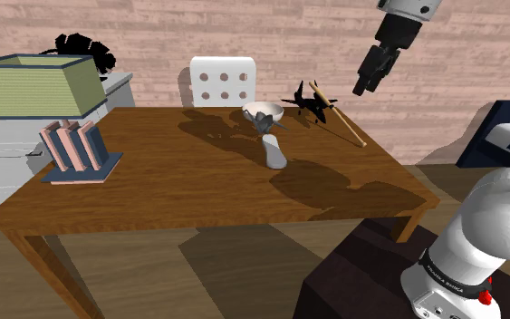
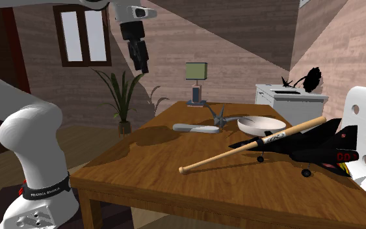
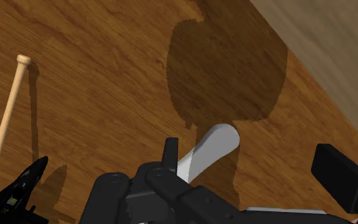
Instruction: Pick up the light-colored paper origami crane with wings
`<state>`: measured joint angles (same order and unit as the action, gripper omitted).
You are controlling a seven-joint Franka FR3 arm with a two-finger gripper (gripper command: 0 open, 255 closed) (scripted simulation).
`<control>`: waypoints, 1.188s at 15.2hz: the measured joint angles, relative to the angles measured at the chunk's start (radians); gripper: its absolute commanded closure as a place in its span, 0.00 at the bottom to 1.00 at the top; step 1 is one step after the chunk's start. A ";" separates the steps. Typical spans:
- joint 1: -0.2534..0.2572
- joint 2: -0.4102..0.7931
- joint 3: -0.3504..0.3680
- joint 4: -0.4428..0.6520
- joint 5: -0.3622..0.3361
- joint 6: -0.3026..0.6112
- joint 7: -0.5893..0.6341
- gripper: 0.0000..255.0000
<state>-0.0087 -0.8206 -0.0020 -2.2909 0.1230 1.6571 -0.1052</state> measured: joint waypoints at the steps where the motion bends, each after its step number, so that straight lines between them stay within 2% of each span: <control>1: 0.000 0.000 0.000 0.000 0.000 0.000 0.000 0.00; 8: -0.033 0.236 0.075 0.104 0.014 0.088 0.156 0.00; 13: -0.062 0.460 0.121 0.242 0.000 0.135 0.286 0.00; 18: -0.079 0.664 0.152 0.398 -0.028 0.141 0.424 0.00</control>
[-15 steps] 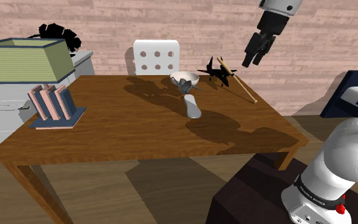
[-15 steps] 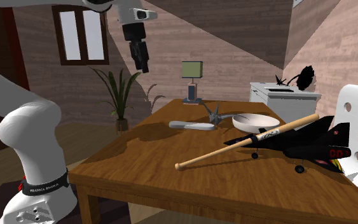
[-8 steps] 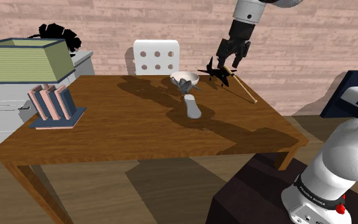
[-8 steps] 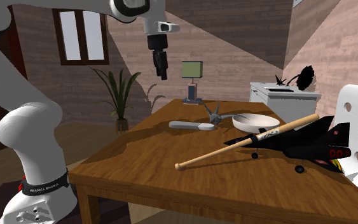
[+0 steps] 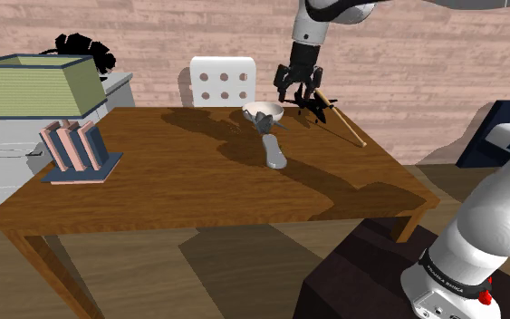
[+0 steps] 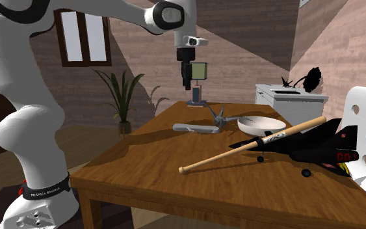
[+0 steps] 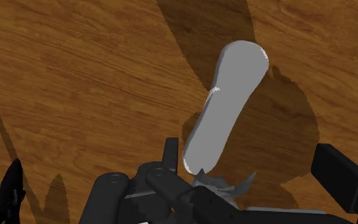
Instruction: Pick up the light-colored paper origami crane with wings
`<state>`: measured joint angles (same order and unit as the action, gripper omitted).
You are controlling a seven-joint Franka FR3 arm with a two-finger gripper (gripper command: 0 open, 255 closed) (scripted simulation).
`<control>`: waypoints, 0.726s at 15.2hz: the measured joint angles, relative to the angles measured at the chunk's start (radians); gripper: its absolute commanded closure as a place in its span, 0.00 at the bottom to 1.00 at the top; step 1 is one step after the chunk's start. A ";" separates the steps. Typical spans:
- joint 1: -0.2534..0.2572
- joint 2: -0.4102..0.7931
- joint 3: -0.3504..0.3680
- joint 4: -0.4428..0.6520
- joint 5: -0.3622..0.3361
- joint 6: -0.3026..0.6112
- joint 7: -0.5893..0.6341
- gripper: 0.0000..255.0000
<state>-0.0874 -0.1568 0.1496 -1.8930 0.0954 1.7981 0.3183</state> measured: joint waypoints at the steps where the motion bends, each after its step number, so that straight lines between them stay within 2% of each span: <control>1: -0.003 0.049 0.003 0.036 -0.008 0.005 0.025 0.00; 11: 0.000 0.497 -0.015 0.474 -0.069 -0.079 0.249 0.00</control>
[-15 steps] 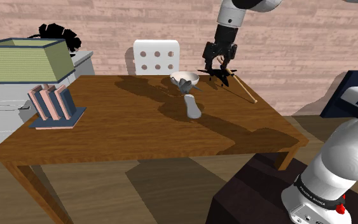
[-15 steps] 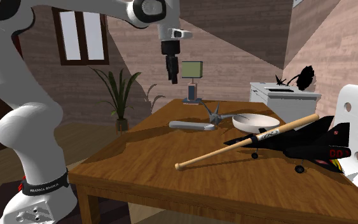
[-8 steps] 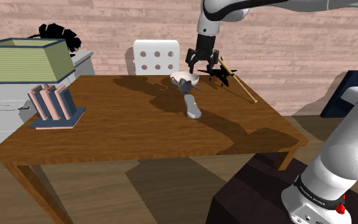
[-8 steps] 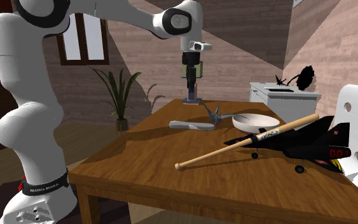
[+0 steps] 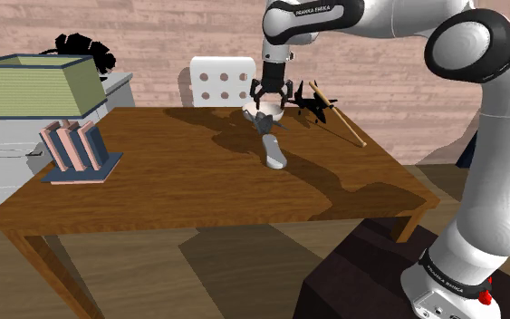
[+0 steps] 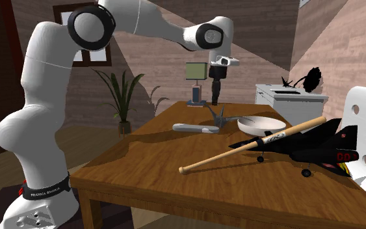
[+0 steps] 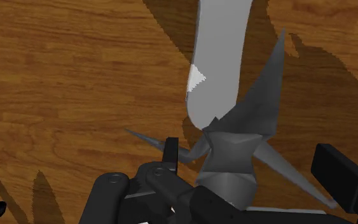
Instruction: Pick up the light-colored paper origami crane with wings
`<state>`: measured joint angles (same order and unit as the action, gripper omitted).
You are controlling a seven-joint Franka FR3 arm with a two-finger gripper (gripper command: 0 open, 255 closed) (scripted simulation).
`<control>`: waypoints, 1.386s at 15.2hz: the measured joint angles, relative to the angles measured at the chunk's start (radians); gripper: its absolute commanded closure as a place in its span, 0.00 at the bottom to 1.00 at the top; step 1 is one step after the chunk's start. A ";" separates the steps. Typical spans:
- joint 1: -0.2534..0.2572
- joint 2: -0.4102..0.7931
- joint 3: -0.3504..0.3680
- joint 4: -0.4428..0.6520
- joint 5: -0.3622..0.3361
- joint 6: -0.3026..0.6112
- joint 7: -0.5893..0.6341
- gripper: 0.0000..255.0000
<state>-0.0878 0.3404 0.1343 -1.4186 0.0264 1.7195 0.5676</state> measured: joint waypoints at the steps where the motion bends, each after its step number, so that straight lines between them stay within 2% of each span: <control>1: 0.003 0.053 -0.005 0.063 -0.004 -0.019 0.021 0.00; 4: 0.007 0.214 -0.022 0.264 -0.010 -0.088 0.074 0.00; 6: 0.011 0.268 -0.027 0.321 -0.011 -0.101 0.095 0.00; 9: 0.009 0.292 -0.030 0.327 -0.012 -0.086 0.098 0.00; 13: 0.008 0.295 -0.031 0.277 -0.011 -0.034 0.096 0.00; 14: 0.008 0.295 -0.031 0.273 -0.011 -0.029 0.096 1.00; 21: 0.007 0.294 -0.031 0.269 -0.012 -0.024 0.096 1.00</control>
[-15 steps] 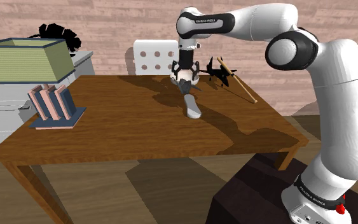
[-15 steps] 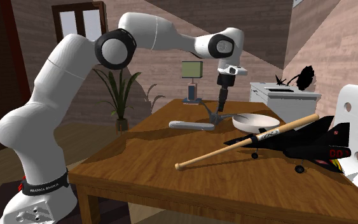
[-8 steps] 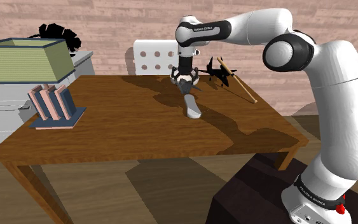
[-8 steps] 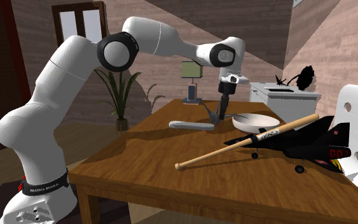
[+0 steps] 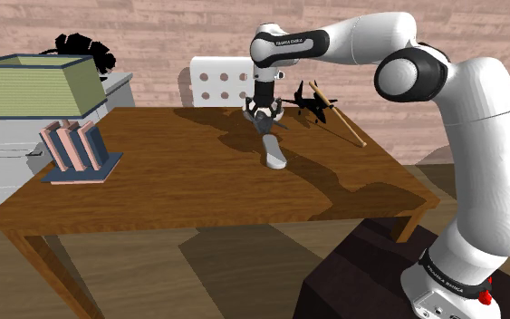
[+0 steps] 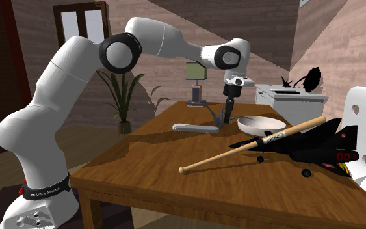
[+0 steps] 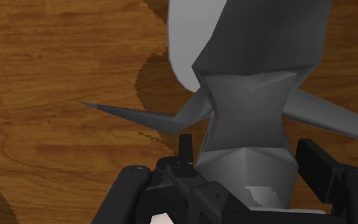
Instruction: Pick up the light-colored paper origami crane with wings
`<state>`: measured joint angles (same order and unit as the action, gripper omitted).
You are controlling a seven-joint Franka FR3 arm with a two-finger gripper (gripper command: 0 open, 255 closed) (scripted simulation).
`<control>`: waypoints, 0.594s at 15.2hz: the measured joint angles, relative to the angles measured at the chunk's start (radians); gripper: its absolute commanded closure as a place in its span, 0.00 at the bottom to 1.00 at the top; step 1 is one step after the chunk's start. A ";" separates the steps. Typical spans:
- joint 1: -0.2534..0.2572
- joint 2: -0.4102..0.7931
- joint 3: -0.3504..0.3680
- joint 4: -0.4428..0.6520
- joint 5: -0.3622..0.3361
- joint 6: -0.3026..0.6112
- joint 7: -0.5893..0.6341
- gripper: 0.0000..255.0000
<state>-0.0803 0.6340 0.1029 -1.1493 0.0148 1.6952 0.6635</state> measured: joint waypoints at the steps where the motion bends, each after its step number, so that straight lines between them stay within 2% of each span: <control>1: 0.000 -0.001 0.000 -0.001 0.000 0.001 0.000 1.00; 5: 0.001 -0.003 0.001 0.011 0.000 -0.015 0.001 1.00; 9: 0.002 0.004 0.001 0.073 0.000 -0.070 0.003 1.00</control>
<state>-0.0784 0.6384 0.1035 -1.0758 0.0145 1.6248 0.6663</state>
